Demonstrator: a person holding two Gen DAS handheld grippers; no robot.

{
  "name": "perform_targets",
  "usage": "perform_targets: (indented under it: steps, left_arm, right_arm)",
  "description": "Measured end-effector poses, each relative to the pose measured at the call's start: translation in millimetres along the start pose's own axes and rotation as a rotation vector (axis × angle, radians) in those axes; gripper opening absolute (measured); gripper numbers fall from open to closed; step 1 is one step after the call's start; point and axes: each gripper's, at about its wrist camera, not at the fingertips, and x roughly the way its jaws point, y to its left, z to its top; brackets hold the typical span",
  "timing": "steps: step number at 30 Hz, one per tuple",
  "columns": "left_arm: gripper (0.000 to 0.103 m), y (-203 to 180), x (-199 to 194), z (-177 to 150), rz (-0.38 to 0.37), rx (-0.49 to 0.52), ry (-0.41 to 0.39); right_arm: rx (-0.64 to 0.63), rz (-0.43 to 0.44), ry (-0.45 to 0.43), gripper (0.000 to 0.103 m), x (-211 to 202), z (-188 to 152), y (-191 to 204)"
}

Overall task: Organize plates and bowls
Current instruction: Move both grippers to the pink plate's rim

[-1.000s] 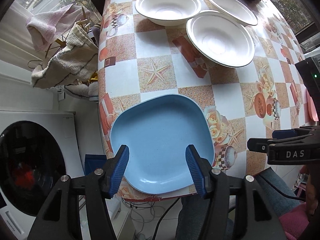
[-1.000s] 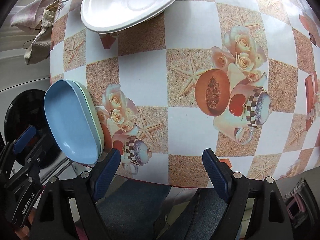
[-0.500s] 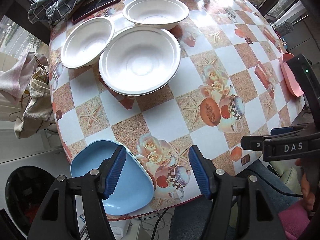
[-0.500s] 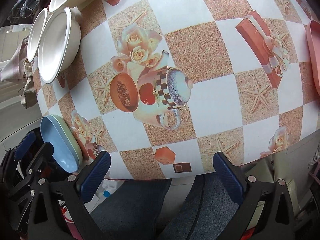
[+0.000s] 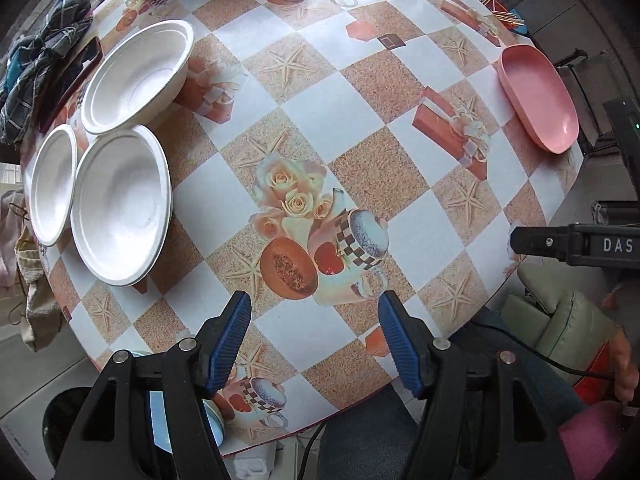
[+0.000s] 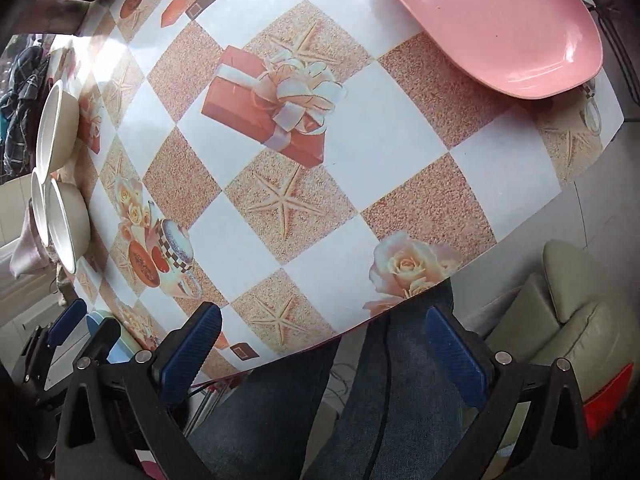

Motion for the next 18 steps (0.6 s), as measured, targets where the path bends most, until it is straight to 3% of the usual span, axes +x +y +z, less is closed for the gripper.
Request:
perform_targets:
  steps: [6,9,18]
  left_arm:
    - [0.070,-49.3,-4.9,46.8,-0.068,0.030,-0.014]
    - [0.070,-79.5,-4.0,70.8,-0.068,0.062,-0.025]
    - [0.070,-144.6,24.2,136.1,-0.044,0.010,-0.025]
  right_arm:
    - [-0.005,-0.054,-0.168,0.103,-58.6,27.0,-52.6]
    - [-0.018,-0.104,-0.222,0.103,-80.0,45.5,-75.5]
    - [-0.094,-0.199,-0.252,0.103,-93.3,105.2,-124.1]
